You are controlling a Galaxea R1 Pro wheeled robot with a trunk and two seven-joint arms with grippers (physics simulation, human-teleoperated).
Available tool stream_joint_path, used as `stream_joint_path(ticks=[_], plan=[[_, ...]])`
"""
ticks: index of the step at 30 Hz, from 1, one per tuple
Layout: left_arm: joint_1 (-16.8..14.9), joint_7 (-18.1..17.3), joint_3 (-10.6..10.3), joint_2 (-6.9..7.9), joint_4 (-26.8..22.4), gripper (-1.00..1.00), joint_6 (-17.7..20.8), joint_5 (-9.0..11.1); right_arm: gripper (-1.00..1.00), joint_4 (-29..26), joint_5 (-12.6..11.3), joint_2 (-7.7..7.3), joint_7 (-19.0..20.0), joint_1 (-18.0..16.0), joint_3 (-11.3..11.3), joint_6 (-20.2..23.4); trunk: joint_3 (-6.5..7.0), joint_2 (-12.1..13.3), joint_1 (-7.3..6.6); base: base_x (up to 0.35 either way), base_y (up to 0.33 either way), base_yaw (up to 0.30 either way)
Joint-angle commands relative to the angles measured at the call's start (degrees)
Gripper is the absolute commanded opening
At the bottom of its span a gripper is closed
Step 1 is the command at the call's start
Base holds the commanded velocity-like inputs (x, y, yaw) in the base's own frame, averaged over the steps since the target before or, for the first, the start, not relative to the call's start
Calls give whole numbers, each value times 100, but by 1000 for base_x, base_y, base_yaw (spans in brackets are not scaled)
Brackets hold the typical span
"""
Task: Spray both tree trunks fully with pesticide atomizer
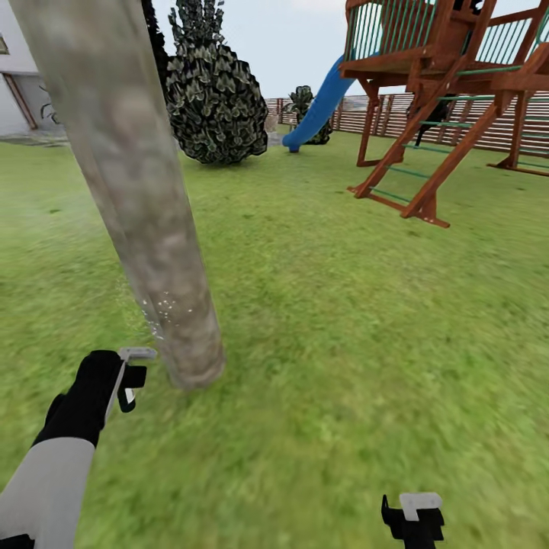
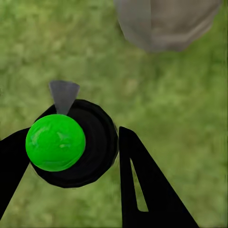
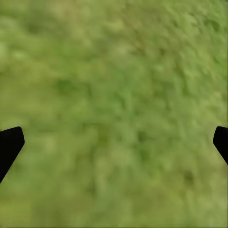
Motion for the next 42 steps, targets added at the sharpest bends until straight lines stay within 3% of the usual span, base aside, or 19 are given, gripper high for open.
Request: stream_joint_path(ticks=[1,6,10,17,20,25,26,29,31,34,36,42], plan=[[-8,-53,1,-21,-24,-100,15,-58,100,4,60,-4,-59,-3,25,14,-5,-2,0,112,-195,21],[-4,-52,2,-53,43,-100,-6,-45,100,4,69,-36,-59,-3,25,14,-5,-2,0,129,-241,3],[21,-51,5,-304,140,-100,-67,-84,100,4,66,-30,-59,-3,25,14,-5,-2,0,118,-256,0],[32,-46,55,-261,67,-100,-113,-89,100,-1,60,-23,-67,-3,25,14,-5,-2,0,81,-263,9],[32,-38,66,-166,31,-100,-121,-89,100,-3,60,-28,-68,-5,25,14,-5,-2,0,5,-269,211],[65,-42,19,-205,-102,-100,-115,-83,100,3,60,-19,-74,-3,25,14,-5,-2,0,68,-270,277],[243,-62,45,-189,-120,-100,-164,-54,100,4,60,-14,-76,-4,25,14,-5,-2,0,13,-271,278],[392,-51,57,-248,-99,-100,-751,-33,100,4,67,6,-77,-3,32,14,-5,-2,0,74,-271,277],[407,-50,62,-264,-117,-100,-834,-22,100,7,68,23,-77,-3,34,14,-5,-2,0,135,-268,277],[410,-50,59,-277,-115,-100,-853,0,100,5,77,27,-77,-3,34,14,-5,-2,0,166,-250,277],[410,-50,64,-377,-144,-100,-868,147,100,10,77,26,-76,-3,34,14,-5,-2,0,221,-208,32],[410,-50,58,-387,-160,-100,-869,163,100,13,81,25,-68,-3,34,17,-5,-2,0,212,-206,2]])
